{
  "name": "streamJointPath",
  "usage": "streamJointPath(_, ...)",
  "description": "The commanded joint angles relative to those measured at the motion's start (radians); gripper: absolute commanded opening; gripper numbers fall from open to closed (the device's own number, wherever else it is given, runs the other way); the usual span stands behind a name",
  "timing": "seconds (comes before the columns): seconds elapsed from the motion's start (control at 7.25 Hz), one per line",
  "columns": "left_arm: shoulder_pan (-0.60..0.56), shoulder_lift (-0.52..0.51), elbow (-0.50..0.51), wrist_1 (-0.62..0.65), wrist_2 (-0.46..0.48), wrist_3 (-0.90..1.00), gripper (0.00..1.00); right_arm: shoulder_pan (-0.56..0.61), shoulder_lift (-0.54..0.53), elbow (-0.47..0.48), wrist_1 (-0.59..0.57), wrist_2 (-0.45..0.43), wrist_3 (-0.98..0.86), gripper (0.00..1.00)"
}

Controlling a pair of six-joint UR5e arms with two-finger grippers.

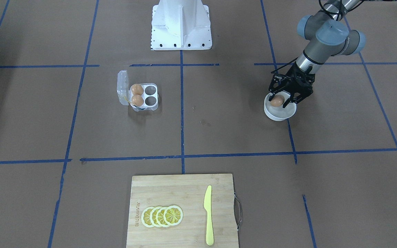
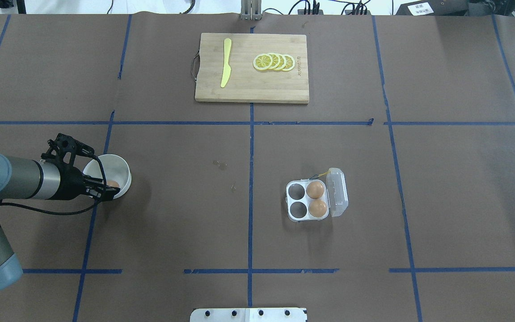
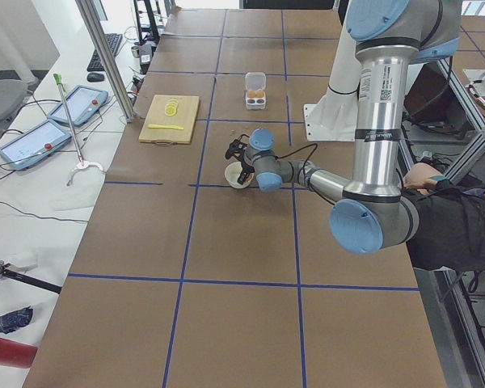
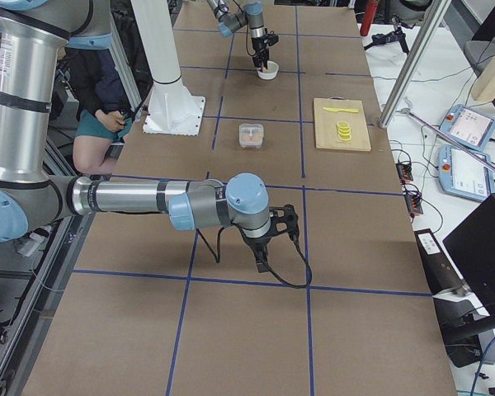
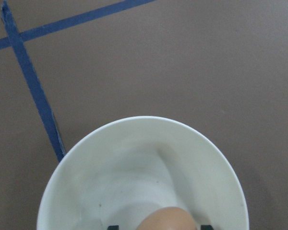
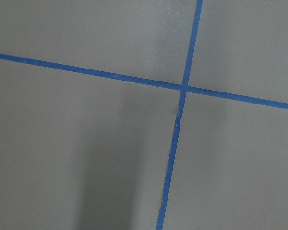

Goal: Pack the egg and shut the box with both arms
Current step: 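Lower the left gripper into the bowl and grasp the brown egg, then lift the egg out of the bowl with the left gripper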

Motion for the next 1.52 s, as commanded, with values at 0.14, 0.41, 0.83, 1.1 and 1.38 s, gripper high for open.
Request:
streamJointPath(0.14, 0.001, 0.0, -0.001, 0.0, -0.001, 0.0, 0.27, 0.0, 0.0, -0.001, 0.0, -0.002, 0.0, 1.0)
streamJointPath(0.41, -0.006, 0.0, -0.009, 0.0, 0.001, 0.032, 0.03, 0.0, 0.0, -0.001, 0.0, -0.002, 0.0, 1.0)
streamJointPath(0.83, -0.062, -0.003, -0.018, -0.002, -0.001, 0.142, 0.0, 0.0, 0.001, -0.001, 0.0, -0.002, 0.001, 1.0)
streamJointPath(1.1, -0.137, -0.012, -0.057, -0.008, -0.007, 0.187, 0.0, 0.0, 0.005, -0.001, 0.0, -0.002, 0.001, 1.0)
streamJointPath(1.38, -0.142, -0.037, -0.081, -0.085, -0.005, 0.189, 0.0, 0.0, 0.006, 0.0, 0.0, -0.002, 0.001, 1.0)
